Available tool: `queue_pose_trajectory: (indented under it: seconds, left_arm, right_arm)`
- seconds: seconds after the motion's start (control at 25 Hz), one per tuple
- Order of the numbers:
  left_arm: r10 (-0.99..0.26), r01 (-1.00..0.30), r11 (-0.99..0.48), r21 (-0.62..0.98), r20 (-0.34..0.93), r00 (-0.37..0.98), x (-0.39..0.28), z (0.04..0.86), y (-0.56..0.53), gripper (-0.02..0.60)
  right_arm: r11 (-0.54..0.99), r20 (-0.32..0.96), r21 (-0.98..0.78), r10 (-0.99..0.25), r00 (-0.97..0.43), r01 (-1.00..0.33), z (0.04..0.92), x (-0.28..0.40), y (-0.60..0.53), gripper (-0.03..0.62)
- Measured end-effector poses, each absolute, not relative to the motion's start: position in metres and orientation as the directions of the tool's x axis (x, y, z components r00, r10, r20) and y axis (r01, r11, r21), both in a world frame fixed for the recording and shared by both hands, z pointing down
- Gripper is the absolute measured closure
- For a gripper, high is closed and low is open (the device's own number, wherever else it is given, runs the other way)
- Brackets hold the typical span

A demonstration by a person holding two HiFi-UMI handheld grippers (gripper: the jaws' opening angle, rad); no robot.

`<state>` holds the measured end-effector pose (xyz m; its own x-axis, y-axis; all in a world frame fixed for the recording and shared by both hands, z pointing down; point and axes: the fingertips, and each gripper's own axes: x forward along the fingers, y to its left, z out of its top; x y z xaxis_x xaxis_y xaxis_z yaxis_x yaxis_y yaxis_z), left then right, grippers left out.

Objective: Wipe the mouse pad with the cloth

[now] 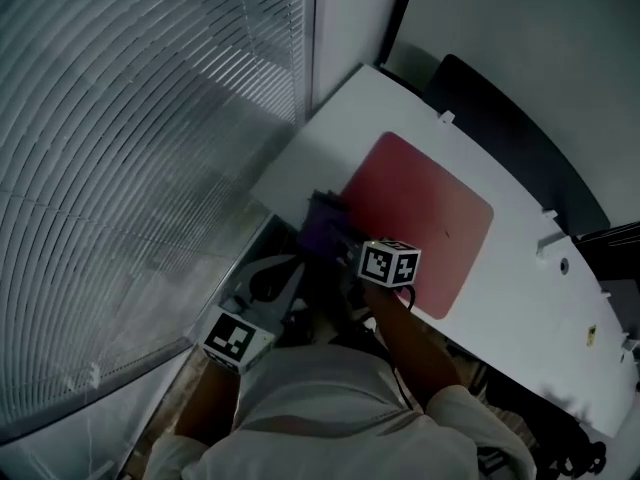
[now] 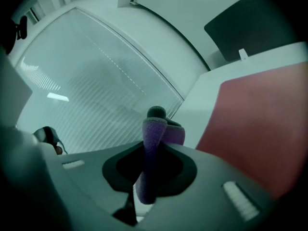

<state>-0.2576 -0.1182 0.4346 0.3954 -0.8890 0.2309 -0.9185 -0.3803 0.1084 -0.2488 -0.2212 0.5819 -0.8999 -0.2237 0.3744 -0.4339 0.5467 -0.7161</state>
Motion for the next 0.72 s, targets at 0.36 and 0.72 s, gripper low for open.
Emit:
queue_pose_trajectory:
  seconds: [0.36,0.72]
  left_arm:
    - [-0.861,-0.893,-0.429,0.134,0.237,0.449,-0.285,0.442,-0.11,0.578]
    - [-0.777,-0.81,-0.574,0.121,0.233,0.585,-0.195,0.41,-0.126,0.578]
  right_arm:
    - [0.492,0.579,-0.577,-0.316,-0.752,-0.651,0.667,-0.266,-0.235,0.546]
    - [0.346,0.628,-0.559,-0.417,-0.658,-0.753,0.659,-0.128,-0.223,0.546]
